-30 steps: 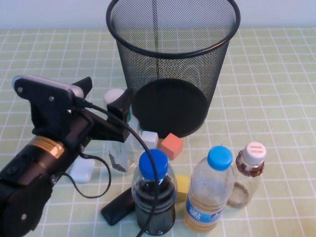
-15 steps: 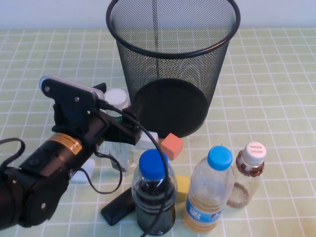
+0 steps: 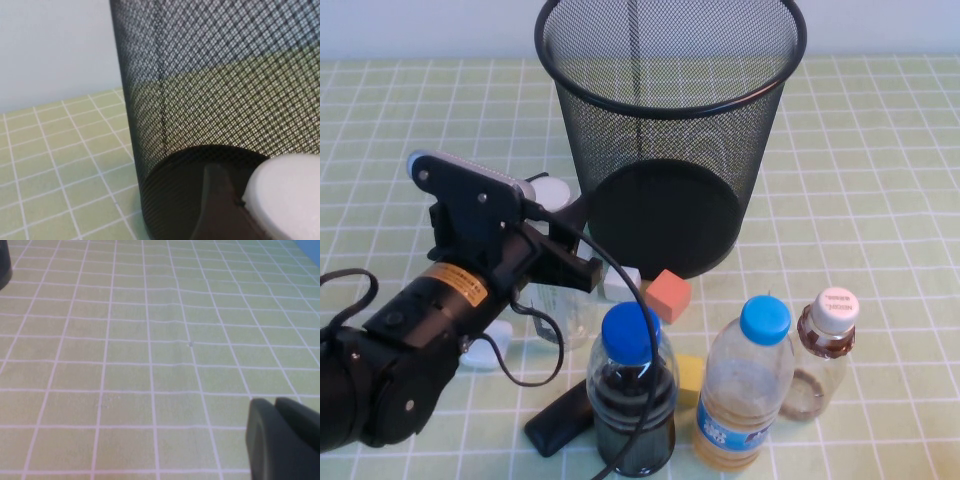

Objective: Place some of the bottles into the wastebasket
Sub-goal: Pick up a bottle from the table with left arm, then place the bottle in the trash can

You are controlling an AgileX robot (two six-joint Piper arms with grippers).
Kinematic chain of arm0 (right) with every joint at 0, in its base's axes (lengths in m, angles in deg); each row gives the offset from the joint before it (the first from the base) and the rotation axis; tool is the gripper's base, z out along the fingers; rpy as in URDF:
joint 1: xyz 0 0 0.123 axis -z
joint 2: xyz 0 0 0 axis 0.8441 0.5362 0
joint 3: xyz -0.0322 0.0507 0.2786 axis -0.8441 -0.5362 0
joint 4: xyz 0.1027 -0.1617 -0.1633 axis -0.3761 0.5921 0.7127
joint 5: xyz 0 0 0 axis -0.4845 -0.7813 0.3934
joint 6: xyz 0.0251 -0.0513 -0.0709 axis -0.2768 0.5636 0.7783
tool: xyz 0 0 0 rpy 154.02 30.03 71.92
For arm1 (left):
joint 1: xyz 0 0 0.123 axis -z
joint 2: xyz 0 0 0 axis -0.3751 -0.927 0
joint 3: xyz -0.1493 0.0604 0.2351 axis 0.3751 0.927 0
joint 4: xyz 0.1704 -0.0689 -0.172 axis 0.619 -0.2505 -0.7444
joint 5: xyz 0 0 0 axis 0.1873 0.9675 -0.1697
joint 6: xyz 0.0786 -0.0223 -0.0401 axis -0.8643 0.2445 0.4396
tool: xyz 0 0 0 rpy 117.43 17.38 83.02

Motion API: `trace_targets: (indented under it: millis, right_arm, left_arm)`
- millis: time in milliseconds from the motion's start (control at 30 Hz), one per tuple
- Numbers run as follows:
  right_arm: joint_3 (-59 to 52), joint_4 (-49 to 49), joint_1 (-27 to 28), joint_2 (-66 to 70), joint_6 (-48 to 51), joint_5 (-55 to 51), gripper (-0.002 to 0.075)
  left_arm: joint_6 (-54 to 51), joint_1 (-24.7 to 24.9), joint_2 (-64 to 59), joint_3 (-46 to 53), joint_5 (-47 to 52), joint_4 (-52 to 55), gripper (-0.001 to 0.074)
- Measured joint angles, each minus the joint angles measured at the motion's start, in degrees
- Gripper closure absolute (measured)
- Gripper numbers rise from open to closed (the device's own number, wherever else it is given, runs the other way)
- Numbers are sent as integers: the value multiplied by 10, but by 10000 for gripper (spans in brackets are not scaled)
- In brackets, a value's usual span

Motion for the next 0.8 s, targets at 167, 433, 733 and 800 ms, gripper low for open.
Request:
trace_targets:
  millis: [167,433,733,800]
  right_arm:
    - [0,0,0,0,0,0,736]
    - [0,0,0,0,0,0,736]
    - [0,0,0,0,0,0,736]
    - [0,0,0,0,0,0,736]
  left_arm:
    - [-11,-1,10,-1,18,7,406]
    - [-46,-1,151,-97,366,10,406]
    - [-52,-55,191,-403,764,13,406]
    - [-55,-75,167,-485,809,14,406]
